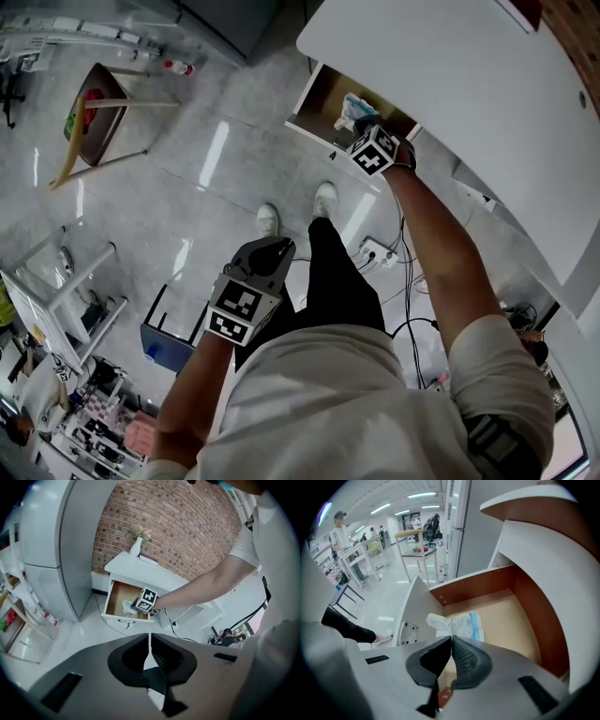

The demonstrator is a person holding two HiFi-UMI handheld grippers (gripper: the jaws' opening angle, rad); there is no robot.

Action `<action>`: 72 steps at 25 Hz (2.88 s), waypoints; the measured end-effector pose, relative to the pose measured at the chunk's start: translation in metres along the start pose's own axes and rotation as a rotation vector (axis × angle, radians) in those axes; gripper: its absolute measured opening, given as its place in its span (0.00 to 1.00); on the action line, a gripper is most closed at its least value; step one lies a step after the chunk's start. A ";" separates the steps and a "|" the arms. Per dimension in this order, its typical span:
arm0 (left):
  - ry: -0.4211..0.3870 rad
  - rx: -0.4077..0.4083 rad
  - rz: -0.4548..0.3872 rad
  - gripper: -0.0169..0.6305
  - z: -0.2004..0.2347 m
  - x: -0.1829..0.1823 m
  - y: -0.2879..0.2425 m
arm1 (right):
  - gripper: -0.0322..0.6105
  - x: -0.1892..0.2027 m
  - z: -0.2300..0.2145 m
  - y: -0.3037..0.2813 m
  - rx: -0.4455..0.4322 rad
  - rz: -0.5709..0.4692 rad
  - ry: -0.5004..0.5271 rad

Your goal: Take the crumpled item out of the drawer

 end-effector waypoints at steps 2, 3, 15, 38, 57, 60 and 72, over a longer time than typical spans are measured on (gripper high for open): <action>-0.016 0.008 -0.012 0.07 -0.009 -0.004 0.006 | 0.10 0.002 0.002 0.018 0.006 -0.009 -0.011; -0.024 0.013 -0.019 0.07 -0.015 -0.005 0.007 | 0.10 0.004 0.004 0.028 0.006 -0.015 -0.011; -0.151 0.100 -0.058 0.07 -0.070 -0.019 0.070 | 0.10 0.004 0.062 0.196 0.001 -0.076 -0.061; -0.399 0.190 -0.049 0.07 -0.091 0.025 0.178 | 0.10 -0.001 0.253 0.426 0.069 -0.166 -0.361; -0.421 0.242 0.008 0.07 -0.076 0.097 0.219 | 0.10 -0.019 0.370 0.473 0.101 -0.209 -0.458; -0.422 0.245 0.002 0.07 -0.077 0.100 0.221 | 0.10 -0.022 0.376 0.477 0.107 -0.214 -0.449; -0.403 0.229 -0.008 0.07 -0.063 0.118 0.241 | 0.10 -0.044 0.389 0.481 0.107 -0.219 -0.416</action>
Point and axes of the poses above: the fingertips, and each gripper's own axes: y backward along the fingers, z to its left, x out of its underside, the point moved 7 cm from there along y, backward along the fingers, and after that the axes turned 5 degrees about x, right-handed, at the moved point
